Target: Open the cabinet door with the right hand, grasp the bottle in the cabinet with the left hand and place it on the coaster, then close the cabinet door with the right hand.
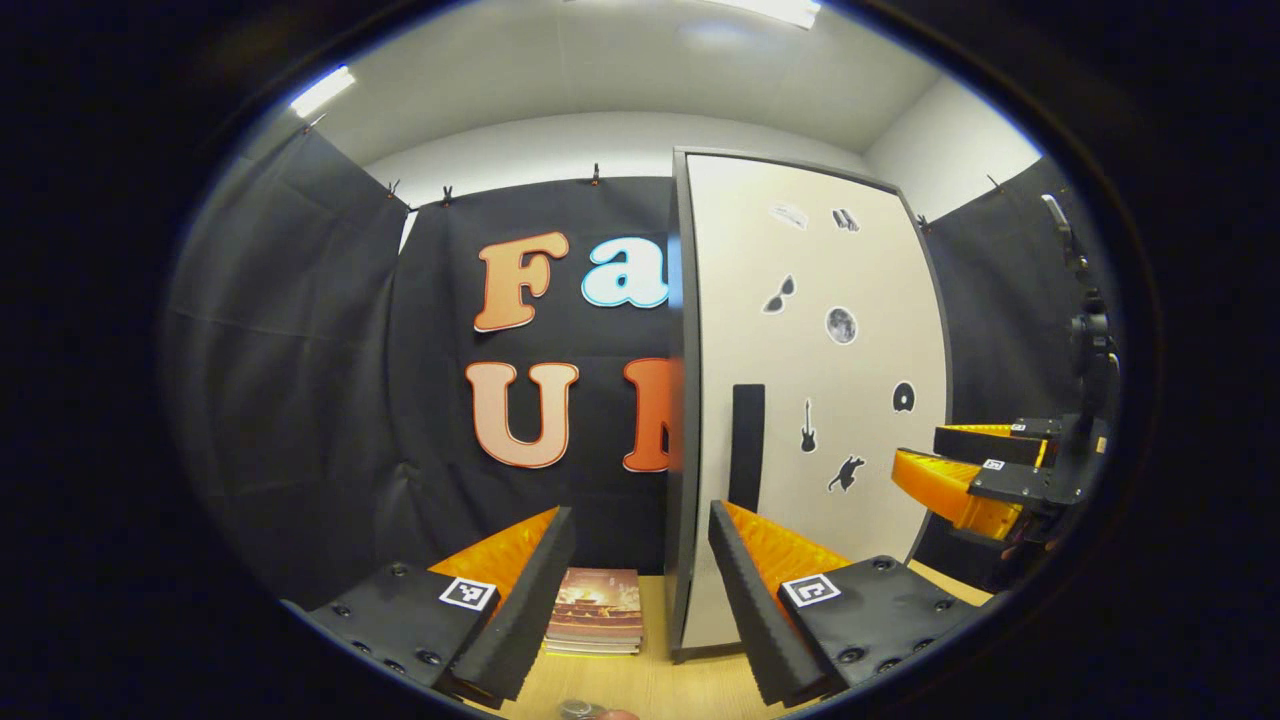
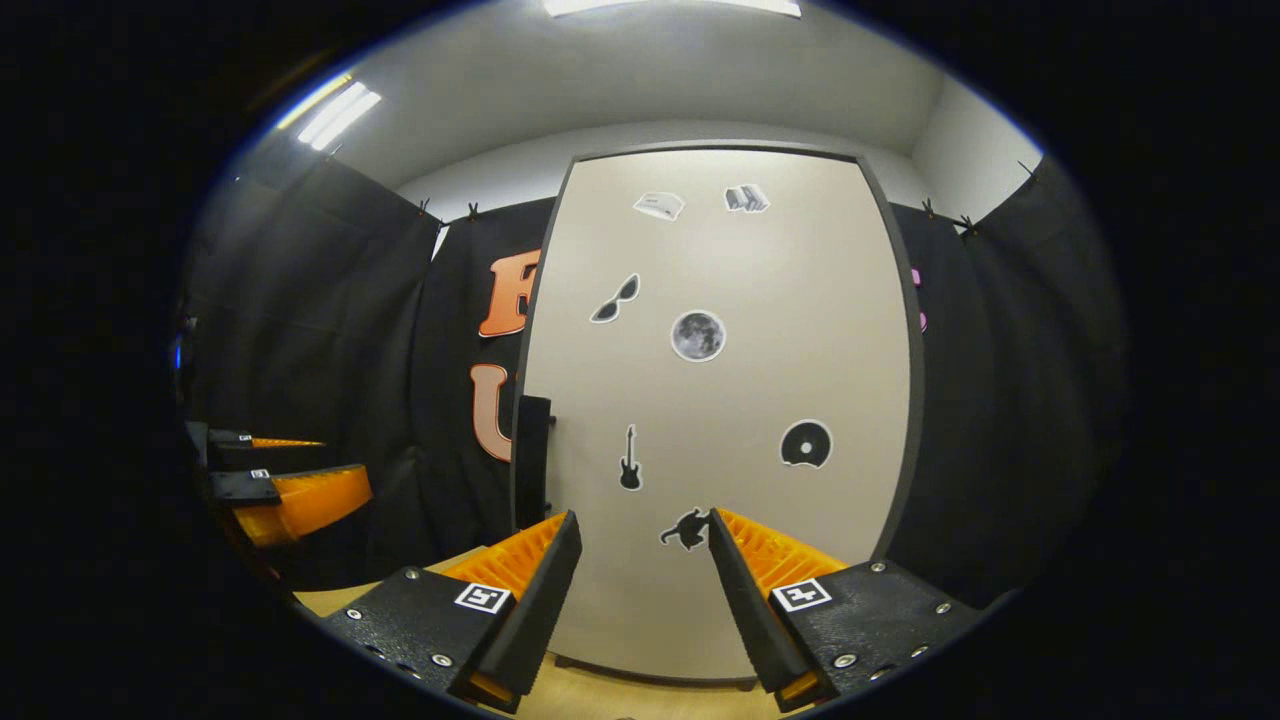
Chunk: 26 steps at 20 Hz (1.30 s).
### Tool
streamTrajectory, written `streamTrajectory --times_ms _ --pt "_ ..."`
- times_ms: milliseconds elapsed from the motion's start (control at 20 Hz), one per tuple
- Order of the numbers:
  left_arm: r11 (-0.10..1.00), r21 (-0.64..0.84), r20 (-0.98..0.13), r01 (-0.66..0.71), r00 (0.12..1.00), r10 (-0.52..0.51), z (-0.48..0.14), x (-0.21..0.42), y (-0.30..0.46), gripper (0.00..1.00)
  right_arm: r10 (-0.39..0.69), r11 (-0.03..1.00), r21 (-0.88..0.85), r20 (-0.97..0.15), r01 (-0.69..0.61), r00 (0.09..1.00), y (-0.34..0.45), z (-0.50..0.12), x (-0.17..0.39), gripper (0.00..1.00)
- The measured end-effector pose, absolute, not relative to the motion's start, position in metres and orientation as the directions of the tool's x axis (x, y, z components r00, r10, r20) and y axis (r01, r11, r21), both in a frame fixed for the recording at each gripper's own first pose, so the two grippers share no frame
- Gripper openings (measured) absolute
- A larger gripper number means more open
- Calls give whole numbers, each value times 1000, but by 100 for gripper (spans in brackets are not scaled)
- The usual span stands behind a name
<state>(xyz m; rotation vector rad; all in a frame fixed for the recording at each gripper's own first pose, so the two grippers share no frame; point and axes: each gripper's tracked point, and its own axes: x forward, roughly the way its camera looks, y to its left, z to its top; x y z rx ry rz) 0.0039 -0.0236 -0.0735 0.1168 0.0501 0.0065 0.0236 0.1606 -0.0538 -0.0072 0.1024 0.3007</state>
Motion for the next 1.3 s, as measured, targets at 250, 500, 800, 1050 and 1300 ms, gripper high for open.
streamTrajectory --times_ms 250,500,800,1050,1300 --pt "996 87 -44 5 999 -1 -74 2 -47 89 248 968 -15 -79 -250 965 111 -40 -2 80" --pt "997 75 -6 9 1000 -8 -57 -4 -65 90 228 973 -25 -55 -229 972 81 -27 -21 85" --pt "997 82 35 -9 999 6 -44 -15 -86 89 224 974 -15 -34 -224 974 51 -18 -38 87" --pt "996 92 55 -22 998 17 -33 -26 -104 89 271 962 -8 4 -271 962 41 -9 -53 88" --pt "992 128 83 -17 997 6 -24 -44 -131 89 282 959 -7 14 -282 959 23 -5 -62 88"
